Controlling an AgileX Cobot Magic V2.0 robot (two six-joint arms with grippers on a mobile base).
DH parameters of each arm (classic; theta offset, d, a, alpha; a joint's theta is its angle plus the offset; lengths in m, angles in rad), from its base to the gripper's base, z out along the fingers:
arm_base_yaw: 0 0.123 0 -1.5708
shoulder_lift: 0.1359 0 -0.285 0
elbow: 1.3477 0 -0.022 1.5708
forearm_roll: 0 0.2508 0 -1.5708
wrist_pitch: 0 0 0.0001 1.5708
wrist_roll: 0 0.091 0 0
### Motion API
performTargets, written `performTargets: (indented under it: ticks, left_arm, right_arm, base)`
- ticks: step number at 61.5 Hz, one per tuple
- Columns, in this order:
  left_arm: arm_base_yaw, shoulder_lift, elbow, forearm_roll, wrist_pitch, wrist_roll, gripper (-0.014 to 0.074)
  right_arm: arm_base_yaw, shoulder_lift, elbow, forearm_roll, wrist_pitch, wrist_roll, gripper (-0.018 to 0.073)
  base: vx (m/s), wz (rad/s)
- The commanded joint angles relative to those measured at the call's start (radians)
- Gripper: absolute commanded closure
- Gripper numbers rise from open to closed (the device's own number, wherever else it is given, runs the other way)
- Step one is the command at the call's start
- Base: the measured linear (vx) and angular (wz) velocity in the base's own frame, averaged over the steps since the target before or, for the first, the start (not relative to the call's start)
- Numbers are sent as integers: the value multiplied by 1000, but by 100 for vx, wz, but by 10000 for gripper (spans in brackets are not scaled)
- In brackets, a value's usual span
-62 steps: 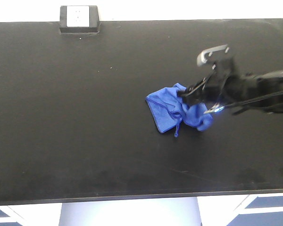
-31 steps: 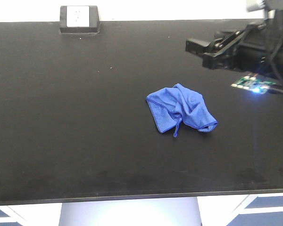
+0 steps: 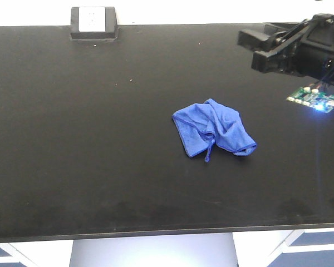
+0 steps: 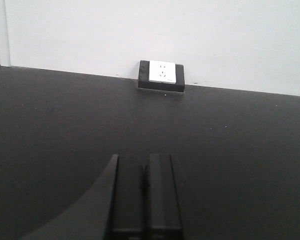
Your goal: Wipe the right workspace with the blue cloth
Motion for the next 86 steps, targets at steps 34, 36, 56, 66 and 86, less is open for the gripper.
performTargets:
  ticks: [34, 36, 56, 66, 86]
  left_arm:
    - [-1, -15, 31, -6, -82, -8, 602]
    - [-1, -15, 31, -6, -82, -8, 602]
    - [-1, -15, 31, -6, -82, -8, 602]
    - [-1, -15, 31, -6, -82, -8, 602]
    - [-1, -16, 31, -6, -81, -8, 602]
  right_arm:
    - [-21, -407, 281, -1317, -185, 1300, 565]
    - [-38, -441, 331, -1327, -246, 1300, 565]
    - [-254, -821, 697, -1328, -416, 1199, 564]
    - [-262, -975, 810, -1357, -408, 1199, 564]
    - [-262, -1182, 924, -1350, -242, 1203, 564]
  base:
    - [0, 0]
    - [0, 0]
    - [0, 0]
    - [0, 0]
    - [0, 0]
